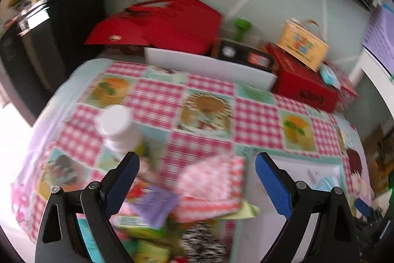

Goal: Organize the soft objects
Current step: 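Move the left gripper back to the pile toward the purple packet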

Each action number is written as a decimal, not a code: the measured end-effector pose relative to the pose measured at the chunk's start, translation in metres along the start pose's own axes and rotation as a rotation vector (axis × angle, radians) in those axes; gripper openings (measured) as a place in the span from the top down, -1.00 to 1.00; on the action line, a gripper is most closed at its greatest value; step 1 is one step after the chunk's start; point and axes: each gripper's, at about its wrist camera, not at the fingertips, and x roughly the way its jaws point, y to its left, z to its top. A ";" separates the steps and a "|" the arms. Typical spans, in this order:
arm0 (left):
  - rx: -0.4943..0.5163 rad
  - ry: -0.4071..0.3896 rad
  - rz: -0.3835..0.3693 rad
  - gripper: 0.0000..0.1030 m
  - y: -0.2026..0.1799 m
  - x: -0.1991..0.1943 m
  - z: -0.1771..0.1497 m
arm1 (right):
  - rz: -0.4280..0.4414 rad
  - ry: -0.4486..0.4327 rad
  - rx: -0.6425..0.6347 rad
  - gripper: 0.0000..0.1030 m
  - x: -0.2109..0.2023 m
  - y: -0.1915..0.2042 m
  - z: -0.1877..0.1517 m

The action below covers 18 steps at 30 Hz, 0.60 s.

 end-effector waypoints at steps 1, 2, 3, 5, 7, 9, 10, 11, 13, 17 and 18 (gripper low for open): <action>-0.018 -0.009 0.023 -0.85 0.010 -0.003 0.002 | 0.007 0.000 -0.004 -1.00 0.000 0.003 0.000; -0.032 -0.014 0.043 -0.85 0.019 -0.004 0.004 | 0.019 0.000 -0.010 -1.00 0.000 0.009 0.000; -0.055 -0.019 0.068 -0.85 0.031 -0.006 0.005 | 0.031 0.003 -0.015 -1.00 0.000 0.013 -0.001; -0.098 -0.024 0.104 -0.85 0.050 -0.008 0.007 | 0.048 0.008 -0.028 -1.00 0.001 0.023 -0.002; -0.140 -0.028 0.144 -0.85 0.069 -0.010 0.007 | 0.059 0.012 -0.050 -1.00 0.003 0.034 -0.003; -0.170 -0.030 0.181 -0.85 0.082 -0.012 0.005 | 0.061 0.013 -0.073 -1.00 0.003 0.044 -0.004; -0.188 -0.032 0.201 -0.85 0.091 -0.014 0.004 | 0.061 0.012 -0.088 -1.00 0.004 0.050 -0.005; -0.206 -0.035 0.214 -0.85 0.100 -0.015 0.004 | 0.063 0.012 -0.094 -1.00 0.004 0.054 -0.006; -0.238 -0.041 0.223 -0.85 0.114 -0.017 0.002 | 0.073 0.015 -0.107 -1.00 0.005 0.063 -0.007; -0.279 -0.046 0.236 -0.85 0.134 -0.022 -0.002 | 0.100 0.021 -0.133 -1.00 0.006 0.082 -0.010; -0.291 -0.047 0.239 -0.85 0.140 -0.023 -0.003 | 0.106 0.021 -0.144 -1.00 0.006 0.088 -0.011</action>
